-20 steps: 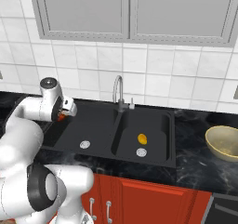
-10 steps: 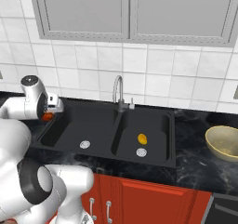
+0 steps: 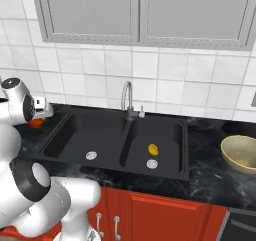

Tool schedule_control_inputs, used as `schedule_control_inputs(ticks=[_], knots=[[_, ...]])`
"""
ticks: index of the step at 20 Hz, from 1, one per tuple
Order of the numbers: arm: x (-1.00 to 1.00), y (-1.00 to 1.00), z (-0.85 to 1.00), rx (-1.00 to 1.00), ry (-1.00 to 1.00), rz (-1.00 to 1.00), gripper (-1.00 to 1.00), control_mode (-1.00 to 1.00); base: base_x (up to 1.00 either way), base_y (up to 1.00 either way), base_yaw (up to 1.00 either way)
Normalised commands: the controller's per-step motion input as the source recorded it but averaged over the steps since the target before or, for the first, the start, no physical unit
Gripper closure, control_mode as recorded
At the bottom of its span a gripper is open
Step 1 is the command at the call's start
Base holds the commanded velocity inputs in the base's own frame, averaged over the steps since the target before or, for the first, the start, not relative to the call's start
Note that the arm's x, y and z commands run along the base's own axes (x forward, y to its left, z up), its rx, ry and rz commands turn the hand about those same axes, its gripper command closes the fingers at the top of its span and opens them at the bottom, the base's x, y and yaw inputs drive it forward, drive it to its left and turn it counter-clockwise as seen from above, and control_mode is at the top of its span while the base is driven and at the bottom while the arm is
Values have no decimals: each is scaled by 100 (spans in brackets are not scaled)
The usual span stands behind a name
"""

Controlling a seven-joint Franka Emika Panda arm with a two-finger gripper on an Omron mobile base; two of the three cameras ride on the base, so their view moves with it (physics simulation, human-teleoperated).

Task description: Remove the mango and tomato from the sink. Then move the bowl and cup from the counter to the sink for washing.

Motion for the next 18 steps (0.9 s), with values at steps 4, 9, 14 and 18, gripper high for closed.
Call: schedule_control_inputs(ticks=[4, 9, 14, 18], knots=[[-3, 44, 1, 0, -3, 8, 100, -100, 0, 0, 0], [0, 48, 0, 0, -4, 2, 100, -100, 0, 0, 0], [-1, 43, -3, 0, 0, 0, 100, -100, 0, 0, 0], [0, 29, -9, 4, 0, 0, 100, -100, 0, 0, 0]])
